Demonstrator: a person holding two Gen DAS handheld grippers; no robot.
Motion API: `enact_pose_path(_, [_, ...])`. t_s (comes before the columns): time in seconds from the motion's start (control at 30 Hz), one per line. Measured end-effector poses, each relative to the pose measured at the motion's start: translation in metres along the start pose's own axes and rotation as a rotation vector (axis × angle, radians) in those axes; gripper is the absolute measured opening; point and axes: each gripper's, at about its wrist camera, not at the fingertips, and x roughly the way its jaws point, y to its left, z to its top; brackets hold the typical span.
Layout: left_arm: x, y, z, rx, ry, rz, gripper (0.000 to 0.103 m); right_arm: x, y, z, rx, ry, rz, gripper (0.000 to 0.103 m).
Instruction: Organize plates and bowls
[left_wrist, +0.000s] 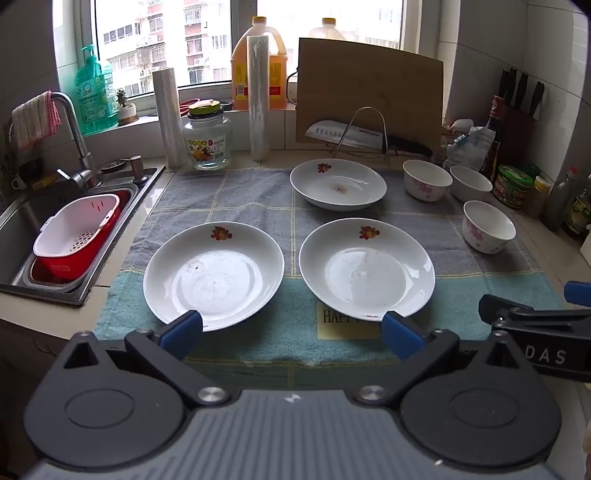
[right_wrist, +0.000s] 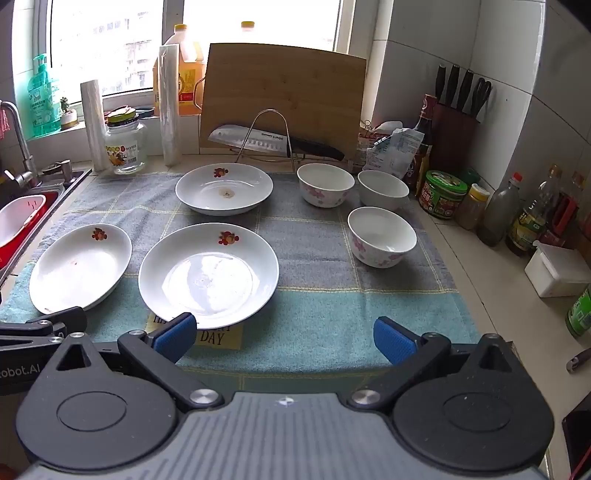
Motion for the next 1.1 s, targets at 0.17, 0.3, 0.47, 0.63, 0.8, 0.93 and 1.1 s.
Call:
enact_pose_path(0.17, [0.0009, 0.0003, 0.0014, -0.002, -0.001, -0.001, 0.102, 0.0005, 0.0014, 0.0, 0.001, 0.002, -0.001, 0.103])
enact_pose_path(0.3, [-0.0008, -0.0009, -0.0001, 0.001, -0.006, -0.001, 0.102, 0.0003, 0.0006, 0.0001, 0.0, -0.001, 0.0, 0.103])
enact_pose_path(0.47, [0.0006, -0.0019, 0.0021, -0.001, -0.008, -0.002, 0.102, -0.0005, 0.0008, 0.0005, 0.0, -0.001, -0.002, 0.103])
enact_pose_path(0.63, [-0.0004, -0.0012, 0.0002, 0.002, -0.012, -0.006, 0.102, -0.0005, -0.0001, 0.0007, -0.002, -0.001, -0.003, 0.103])
enact_pose_path(0.8, [-0.0003, -0.0016, 0.0003, 0.001, -0.012, -0.006, 0.102, -0.001, -0.0003, 0.0007, -0.004, -0.001, -0.005, 0.103])
enact_pose_path(0.93, [0.0002, -0.0018, 0.0002, 0.002, -0.013, -0.007, 0.102, -0.0005, 0.0002, 0.0014, -0.001, -0.001, -0.011, 0.103])
enact_pose_path(1.1, [0.0003, -0.0018, 0.0006, 0.001, -0.013, -0.008, 0.102, -0.0013, 0.0008, 0.0018, -0.005, -0.004, -0.016, 0.103])
